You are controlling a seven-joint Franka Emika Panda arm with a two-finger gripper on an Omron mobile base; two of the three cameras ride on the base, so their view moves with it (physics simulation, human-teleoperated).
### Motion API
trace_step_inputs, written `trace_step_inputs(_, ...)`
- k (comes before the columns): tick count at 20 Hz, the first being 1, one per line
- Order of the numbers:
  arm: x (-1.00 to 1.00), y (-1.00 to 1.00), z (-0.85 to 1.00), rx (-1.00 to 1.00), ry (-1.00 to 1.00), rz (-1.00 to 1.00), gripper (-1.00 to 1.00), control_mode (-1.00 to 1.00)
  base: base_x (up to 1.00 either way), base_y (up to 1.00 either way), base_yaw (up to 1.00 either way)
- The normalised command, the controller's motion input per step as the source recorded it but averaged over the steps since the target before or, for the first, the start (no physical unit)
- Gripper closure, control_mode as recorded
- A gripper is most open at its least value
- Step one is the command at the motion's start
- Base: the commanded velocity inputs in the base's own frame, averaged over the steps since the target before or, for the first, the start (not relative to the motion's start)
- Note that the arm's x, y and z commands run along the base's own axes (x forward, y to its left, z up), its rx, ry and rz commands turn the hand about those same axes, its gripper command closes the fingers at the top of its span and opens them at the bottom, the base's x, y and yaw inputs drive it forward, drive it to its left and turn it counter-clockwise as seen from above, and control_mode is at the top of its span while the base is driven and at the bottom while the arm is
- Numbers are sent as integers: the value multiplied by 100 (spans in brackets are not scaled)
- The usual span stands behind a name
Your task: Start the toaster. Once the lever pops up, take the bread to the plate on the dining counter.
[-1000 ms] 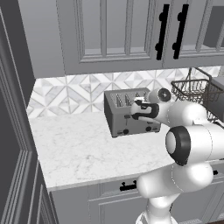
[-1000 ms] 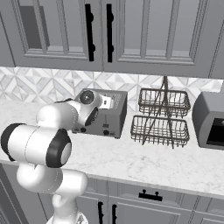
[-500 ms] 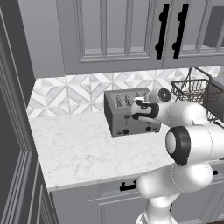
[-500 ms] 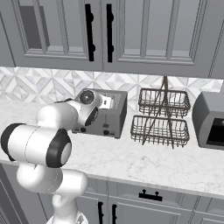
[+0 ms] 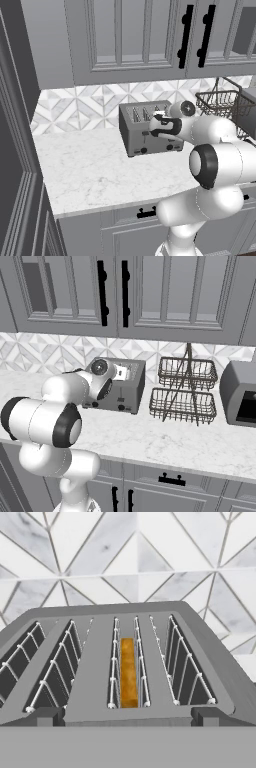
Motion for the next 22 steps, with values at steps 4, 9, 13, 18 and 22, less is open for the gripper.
trace_step_inputs(4,0,0,0,0,0,0,-100,-100,0,0,0)
trace_step_inputs(9,0,0,0,0,0,0,-100,-100,0,0,0)
trace_step_inputs(13,0,0,0,0,0,0,-100,-100,0,0,0)
trace_step_inputs(18,0,0,0,0,0,0,-100,-100,0,0,0)
trace_step_inputs(22,0,0,0,0,0,0,-100,-100,0,0,0)
